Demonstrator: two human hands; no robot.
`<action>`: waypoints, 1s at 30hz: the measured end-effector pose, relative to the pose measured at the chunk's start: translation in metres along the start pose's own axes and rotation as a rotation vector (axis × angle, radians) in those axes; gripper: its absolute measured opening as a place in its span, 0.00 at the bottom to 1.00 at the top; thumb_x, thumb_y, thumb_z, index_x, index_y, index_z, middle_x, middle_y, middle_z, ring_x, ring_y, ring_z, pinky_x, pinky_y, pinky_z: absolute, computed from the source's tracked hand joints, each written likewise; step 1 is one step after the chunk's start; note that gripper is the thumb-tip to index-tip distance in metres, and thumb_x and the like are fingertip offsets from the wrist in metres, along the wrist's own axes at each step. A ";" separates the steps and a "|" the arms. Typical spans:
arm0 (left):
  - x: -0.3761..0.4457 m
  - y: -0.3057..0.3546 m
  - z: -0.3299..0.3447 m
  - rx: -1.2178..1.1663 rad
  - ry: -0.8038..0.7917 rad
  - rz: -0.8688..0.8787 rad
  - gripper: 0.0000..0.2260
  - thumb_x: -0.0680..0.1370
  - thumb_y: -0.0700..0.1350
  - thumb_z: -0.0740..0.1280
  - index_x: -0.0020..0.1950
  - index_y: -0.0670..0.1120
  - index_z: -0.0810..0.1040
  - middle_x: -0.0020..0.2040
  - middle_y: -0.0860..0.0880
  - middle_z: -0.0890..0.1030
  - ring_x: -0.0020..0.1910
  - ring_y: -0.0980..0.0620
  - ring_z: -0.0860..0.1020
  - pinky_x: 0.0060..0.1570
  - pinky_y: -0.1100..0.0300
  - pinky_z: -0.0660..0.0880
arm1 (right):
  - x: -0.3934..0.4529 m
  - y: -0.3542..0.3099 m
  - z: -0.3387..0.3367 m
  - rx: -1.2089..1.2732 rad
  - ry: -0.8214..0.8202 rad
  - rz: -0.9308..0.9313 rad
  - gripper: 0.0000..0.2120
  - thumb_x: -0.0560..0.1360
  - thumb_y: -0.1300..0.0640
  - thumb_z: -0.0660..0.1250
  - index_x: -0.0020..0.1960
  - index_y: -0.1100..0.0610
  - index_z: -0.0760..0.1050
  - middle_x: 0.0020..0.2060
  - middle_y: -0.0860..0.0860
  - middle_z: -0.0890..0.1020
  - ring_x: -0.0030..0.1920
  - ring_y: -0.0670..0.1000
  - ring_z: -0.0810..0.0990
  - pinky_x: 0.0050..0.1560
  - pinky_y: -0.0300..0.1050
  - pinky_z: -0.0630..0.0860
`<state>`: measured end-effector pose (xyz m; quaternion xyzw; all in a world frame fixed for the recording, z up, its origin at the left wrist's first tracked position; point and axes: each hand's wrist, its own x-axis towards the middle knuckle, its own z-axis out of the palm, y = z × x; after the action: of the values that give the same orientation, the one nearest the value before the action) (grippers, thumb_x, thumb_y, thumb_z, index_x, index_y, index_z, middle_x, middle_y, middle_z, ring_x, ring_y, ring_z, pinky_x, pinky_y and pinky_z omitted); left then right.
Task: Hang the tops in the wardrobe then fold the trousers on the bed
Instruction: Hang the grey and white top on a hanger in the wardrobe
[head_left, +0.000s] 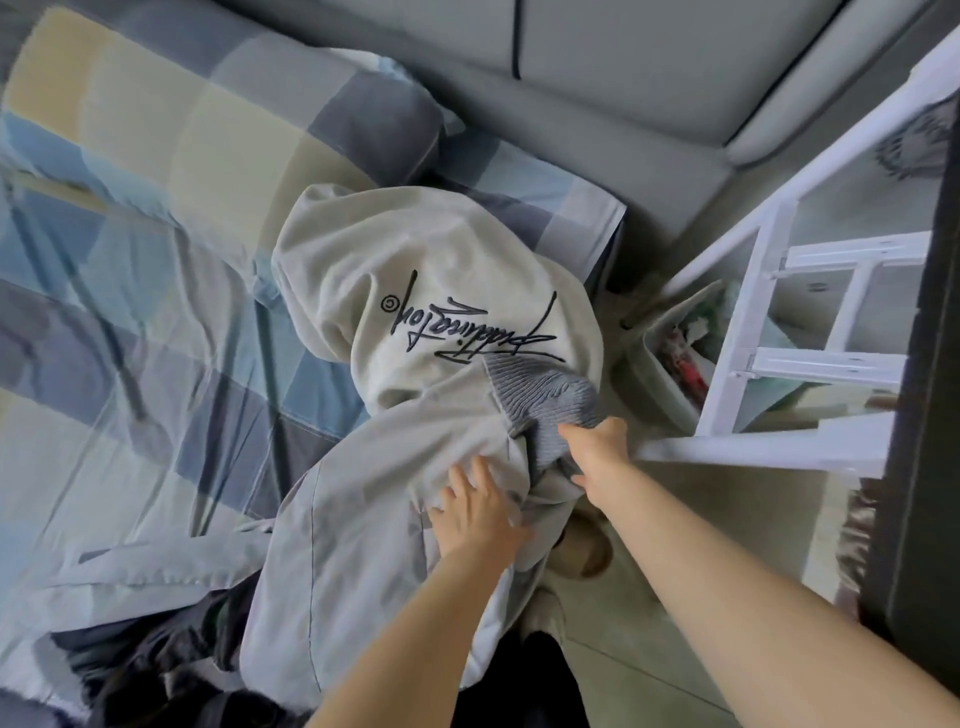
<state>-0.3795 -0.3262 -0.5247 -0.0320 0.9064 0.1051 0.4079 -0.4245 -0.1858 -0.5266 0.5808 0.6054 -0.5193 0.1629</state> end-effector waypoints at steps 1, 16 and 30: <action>0.001 -0.002 0.002 0.025 0.041 -0.016 0.30 0.74 0.57 0.65 0.69 0.47 0.57 0.64 0.46 0.64 0.65 0.43 0.70 0.61 0.47 0.71 | 0.001 0.001 0.003 0.004 0.007 -0.032 0.27 0.71 0.56 0.71 0.66 0.60 0.65 0.62 0.57 0.74 0.60 0.60 0.75 0.60 0.60 0.75; -0.090 -0.141 -0.151 -0.975 0.199 -0.142 0.07 0.81 0.42 0.62 0.46 0.44 0.78 0.43 0.44 0.80 0.43 0.44 0.78 0.46 0.48 0.75 | -0.177 -0.036 -0.045 -0.019 -0.161 -0.441 0.09 0.72 0.61 0.71 0.45 0.46 0.78 0.48 0.51 0.82 0.52 0.53 0.81 0.53 0.54 0.79; -0.314 -0.129 -0.383 -0.908 0.373 0.278 0.14 0.80 0.46 0.65 0.43 0.37 0.80 0.38 0.42 0.78 0.39 0.48 0.75 0.41 0.56 0.71 | -0.439 -0.145 -0.144 -0.138 -0.261 -0.915 0.10 0.72 0.60 0.71 0.52 0.50 0.79 0.45 0.54 0.80 0.49 0.56 0.80 0.54 0.56 0.78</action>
<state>-0.4324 -0.5435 -0.0648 -0.1035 0.8223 0.5343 0.1661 -0.3730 -0.2716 -0.0527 0.1728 0.8062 -0.5650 0.0304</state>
